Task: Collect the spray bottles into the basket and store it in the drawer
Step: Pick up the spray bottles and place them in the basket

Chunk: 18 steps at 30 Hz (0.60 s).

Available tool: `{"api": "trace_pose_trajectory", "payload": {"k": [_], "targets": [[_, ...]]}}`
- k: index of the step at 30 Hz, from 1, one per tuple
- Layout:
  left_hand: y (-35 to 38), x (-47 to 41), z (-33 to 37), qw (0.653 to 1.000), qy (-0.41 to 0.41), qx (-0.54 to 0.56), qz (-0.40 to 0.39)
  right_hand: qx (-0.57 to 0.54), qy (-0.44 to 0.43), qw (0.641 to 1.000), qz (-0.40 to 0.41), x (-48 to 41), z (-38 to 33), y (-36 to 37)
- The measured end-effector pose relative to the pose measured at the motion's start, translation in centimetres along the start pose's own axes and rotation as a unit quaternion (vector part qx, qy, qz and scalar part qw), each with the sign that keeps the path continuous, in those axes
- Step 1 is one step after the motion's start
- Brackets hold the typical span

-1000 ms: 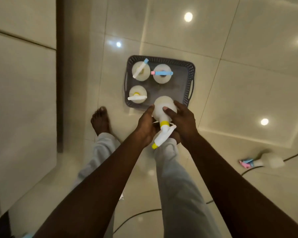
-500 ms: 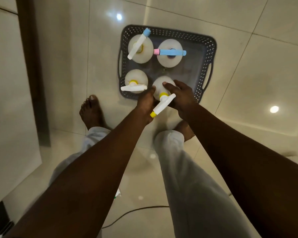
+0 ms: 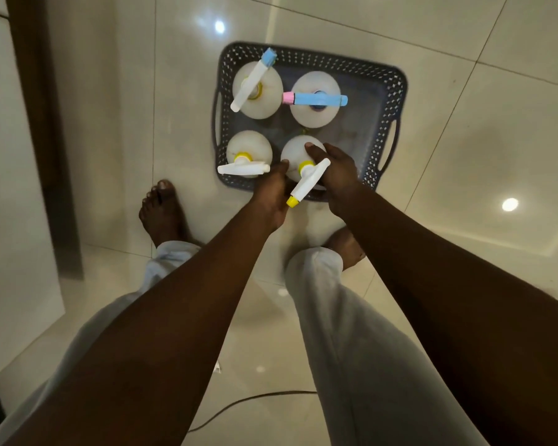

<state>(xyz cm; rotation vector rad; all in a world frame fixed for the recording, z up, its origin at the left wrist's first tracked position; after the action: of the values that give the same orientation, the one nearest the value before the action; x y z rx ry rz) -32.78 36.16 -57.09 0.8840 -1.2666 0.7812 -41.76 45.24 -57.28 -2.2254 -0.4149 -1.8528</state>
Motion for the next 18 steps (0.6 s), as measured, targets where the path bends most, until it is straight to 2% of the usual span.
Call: {"api": "trace_pose_trajectory", "payload": {"k": [5,10,18], "targets": [[-1.8,2.2,-0.4,0.999,0.005,-0.009,0.041,-0.033,0.026,0.999,0.015,1.8,0.9,-0.3],[-3.5,7.7,-1.7,0.996,0.02,-0.032,0.083,-0.017,0.029,0.999,0.039,7.6,1.4,-2.6],[-0.4,19.0,-3.2,0.976,0.047,-0.197,0.08,0.024,-0.029,0.998,0.04,19.2,2.6,-6.9]]}}
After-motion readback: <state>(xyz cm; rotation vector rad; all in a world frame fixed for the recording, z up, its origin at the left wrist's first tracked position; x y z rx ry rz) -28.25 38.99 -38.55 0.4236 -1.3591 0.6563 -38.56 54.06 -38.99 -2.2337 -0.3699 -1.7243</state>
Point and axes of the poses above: each hand's wrist, its own x-axis away from the middle knuckle, its own y-axis out of the palm, z = x × y, the point moved 8 cm from there along -x, towards the middle knuckle, and after that the axes turned 5 degrees about -z, right-handed, at the moved point
